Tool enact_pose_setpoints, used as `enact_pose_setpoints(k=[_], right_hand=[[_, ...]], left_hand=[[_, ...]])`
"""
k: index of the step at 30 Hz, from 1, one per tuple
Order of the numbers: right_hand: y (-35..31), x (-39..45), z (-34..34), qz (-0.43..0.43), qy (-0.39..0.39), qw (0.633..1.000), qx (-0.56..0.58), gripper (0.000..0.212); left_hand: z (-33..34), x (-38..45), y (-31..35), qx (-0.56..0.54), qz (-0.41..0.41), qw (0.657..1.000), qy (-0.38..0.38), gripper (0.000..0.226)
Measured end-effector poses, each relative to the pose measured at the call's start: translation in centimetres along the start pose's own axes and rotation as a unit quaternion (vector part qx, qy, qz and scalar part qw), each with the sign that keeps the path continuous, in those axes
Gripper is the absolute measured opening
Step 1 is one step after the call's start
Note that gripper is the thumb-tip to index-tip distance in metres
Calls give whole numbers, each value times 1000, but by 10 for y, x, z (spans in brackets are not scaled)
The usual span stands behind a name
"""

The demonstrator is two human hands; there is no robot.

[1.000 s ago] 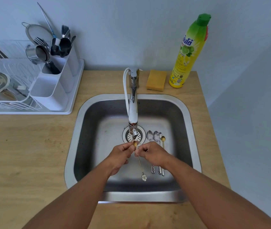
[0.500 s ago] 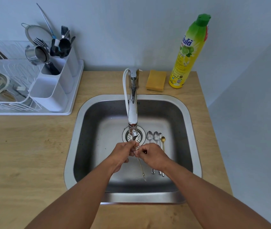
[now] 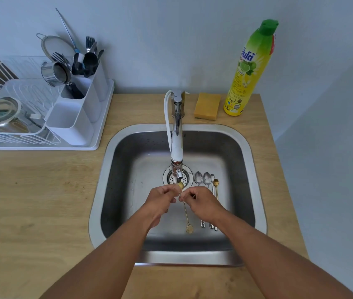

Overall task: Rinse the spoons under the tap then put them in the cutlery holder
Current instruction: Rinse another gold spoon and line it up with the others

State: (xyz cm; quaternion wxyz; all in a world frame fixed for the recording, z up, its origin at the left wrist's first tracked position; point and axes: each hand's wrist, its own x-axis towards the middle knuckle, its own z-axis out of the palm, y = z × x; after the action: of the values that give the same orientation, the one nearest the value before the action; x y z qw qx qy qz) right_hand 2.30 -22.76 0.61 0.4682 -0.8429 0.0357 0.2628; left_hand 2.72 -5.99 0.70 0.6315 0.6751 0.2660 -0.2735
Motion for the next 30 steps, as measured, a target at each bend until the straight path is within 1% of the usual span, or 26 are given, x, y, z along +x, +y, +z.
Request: enact_pose_setpoints(k=[2, 4, 7, 9, 12, 14, 17, 19, 22, 25, 26, 27, 30], right_hand=[[-3, -2, -2, -2, -8, 1000, 7, 28], [-3, -3, -4, -3, -17, 1000, 3, 28], [-2, -2, -4, -8, -28, 1000, -1, 24], [-3, -3, -2, -14, -21, 1000, -2, 23], [-3, -3, 1, -25, -6, 1000, -5, 23], [-3, -2, 2, -23, -1, 1000, 1, 22], [-3, -1, 2, -21, 6, 1000, 0, 24], [-3, -2, 1, -14, 4, 1000, -2, 25], [-4, -4, 2, -4, 19, 1000, -11, 25], [-8, -7, 6, -11, 54, 994, -94, 26], [-9, -6, 6, -14, 61, 992, -106, 28], [-11, -4, 7, -15, 65, 993, -100, 30], [-15, 3, 5, -11, 56, 998, -8, 35]], left_hand=[[2, -3, -3, -3, 11, 1000, -6, 11], [4, -4, -4, -10, 13, 1000, 10, 10], [9, -6, 2, -20, 3, 999, 37, 23], [12, -7, 6, -28, -9, 998, 55, 31], [14, -8, 10, -40, -23, 996, 83, 36], [13, -8, 10, -44, -28, 995, 82, 37], [9, -9, 4, -51, -23, 997, 52, 33], [7, -8, 0, -49, -13, 998, 38, 23], [8, -8, 2, -26, 11, 998, 55, 12], [13, -3, 8, -39, 48, 995, 83, 13], [15, -2, 9, -43, 63, 994, 84, 14], [16, -3, 10, -44, 77, 993, 81, 15], [17, -4, 9, -45, 98, 990, 94, 14]])
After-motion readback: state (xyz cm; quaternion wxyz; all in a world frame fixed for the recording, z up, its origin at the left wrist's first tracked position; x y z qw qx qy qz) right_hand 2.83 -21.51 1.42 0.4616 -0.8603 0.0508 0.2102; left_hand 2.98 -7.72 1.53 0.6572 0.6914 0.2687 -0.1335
